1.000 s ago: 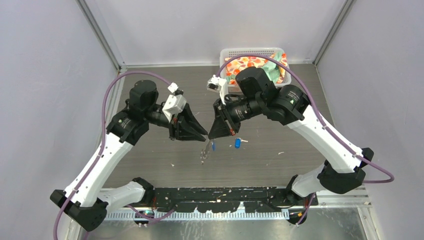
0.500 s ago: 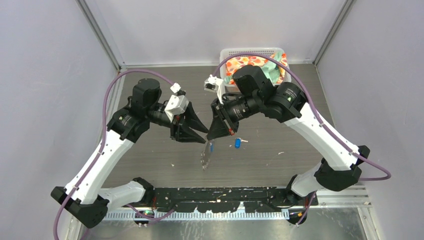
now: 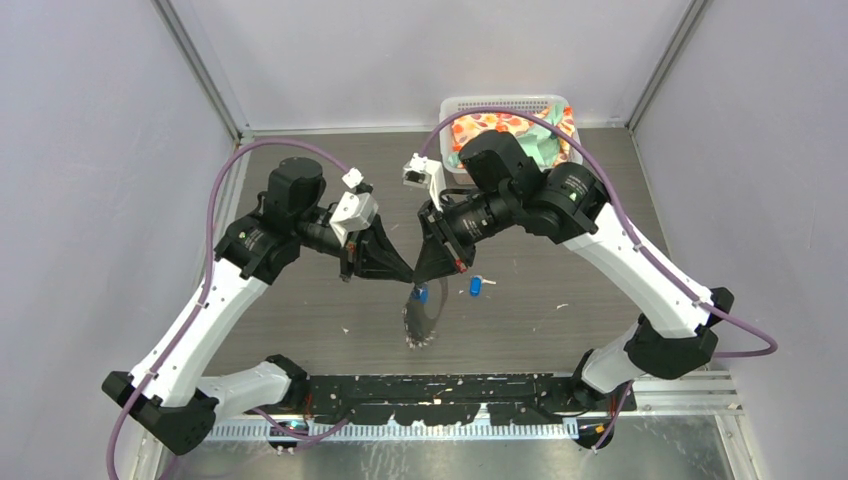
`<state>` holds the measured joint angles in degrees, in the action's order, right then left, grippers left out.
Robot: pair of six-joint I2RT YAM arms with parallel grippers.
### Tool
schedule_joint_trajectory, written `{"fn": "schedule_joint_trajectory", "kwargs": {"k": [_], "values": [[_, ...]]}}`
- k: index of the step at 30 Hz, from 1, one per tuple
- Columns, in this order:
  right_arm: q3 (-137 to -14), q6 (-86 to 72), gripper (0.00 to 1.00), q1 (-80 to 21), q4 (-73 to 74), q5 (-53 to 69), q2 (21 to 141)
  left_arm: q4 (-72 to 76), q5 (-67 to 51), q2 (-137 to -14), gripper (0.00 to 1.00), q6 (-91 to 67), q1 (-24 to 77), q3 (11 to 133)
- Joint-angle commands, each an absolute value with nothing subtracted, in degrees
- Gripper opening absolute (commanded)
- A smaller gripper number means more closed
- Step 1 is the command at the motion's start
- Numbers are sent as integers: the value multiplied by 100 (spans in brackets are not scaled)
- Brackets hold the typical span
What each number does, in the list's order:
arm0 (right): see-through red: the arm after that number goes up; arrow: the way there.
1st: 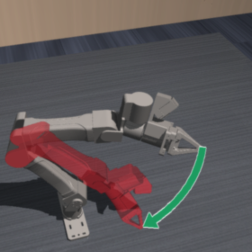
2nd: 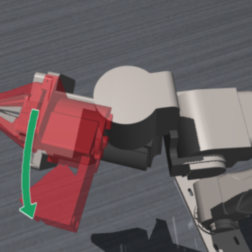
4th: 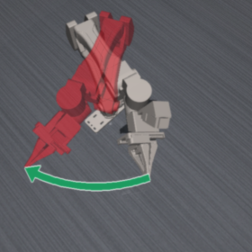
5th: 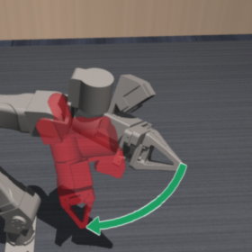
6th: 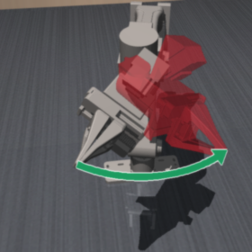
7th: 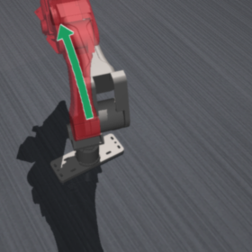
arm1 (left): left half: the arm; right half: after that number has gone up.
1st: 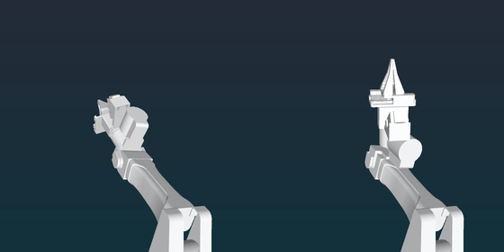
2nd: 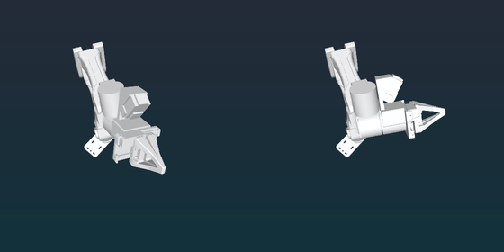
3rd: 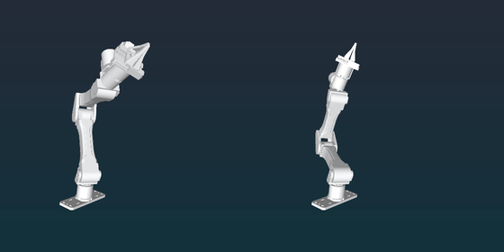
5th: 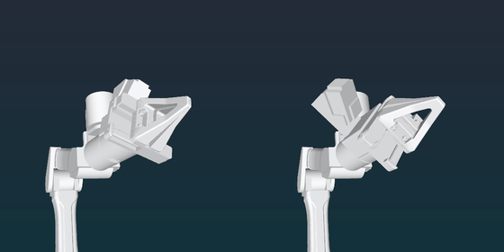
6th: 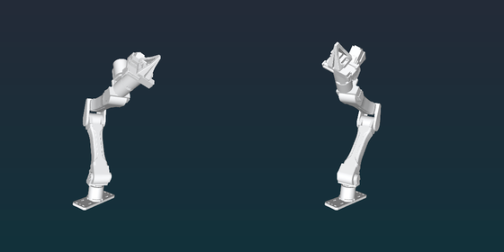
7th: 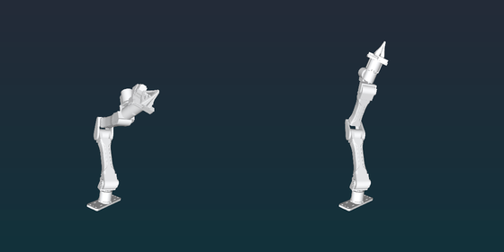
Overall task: Put the keys on the keyring
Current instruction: Adjust the key on the keyring.
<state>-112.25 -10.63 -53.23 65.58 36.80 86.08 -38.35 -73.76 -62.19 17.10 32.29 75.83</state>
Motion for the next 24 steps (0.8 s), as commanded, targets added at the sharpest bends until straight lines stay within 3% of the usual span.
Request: {"fn": "schedule_joint_trajectory", "kwargs": {"k": [1, 6, 10, 15, 24], "values": [[-11588, -1038, 1, -5371, 6376, 3900, 8662, -4053, -7518, -6261, 0, 1873, 3289, 7776], [-11607, -1028, 4, -5386, 6294, 3858, 8670, -4039, -7508, -6284, 0, 1874, 3313, 7791], [-11412, -1096, 24, -5380, 6091, 3507, 8405, -3820, -7315, -6293, 0, 1430, 3294, 7812], [-10676, -1333, 44, -5370, 5535, 2457, 7677, -2080, -7290, -6153, 0, -338, 3173, 7474], [-8768, -2023, 49, -5348, 3613, 1511, 6049, 332, -6987, -5810, 0, -2389, 3100, 6801]]}}
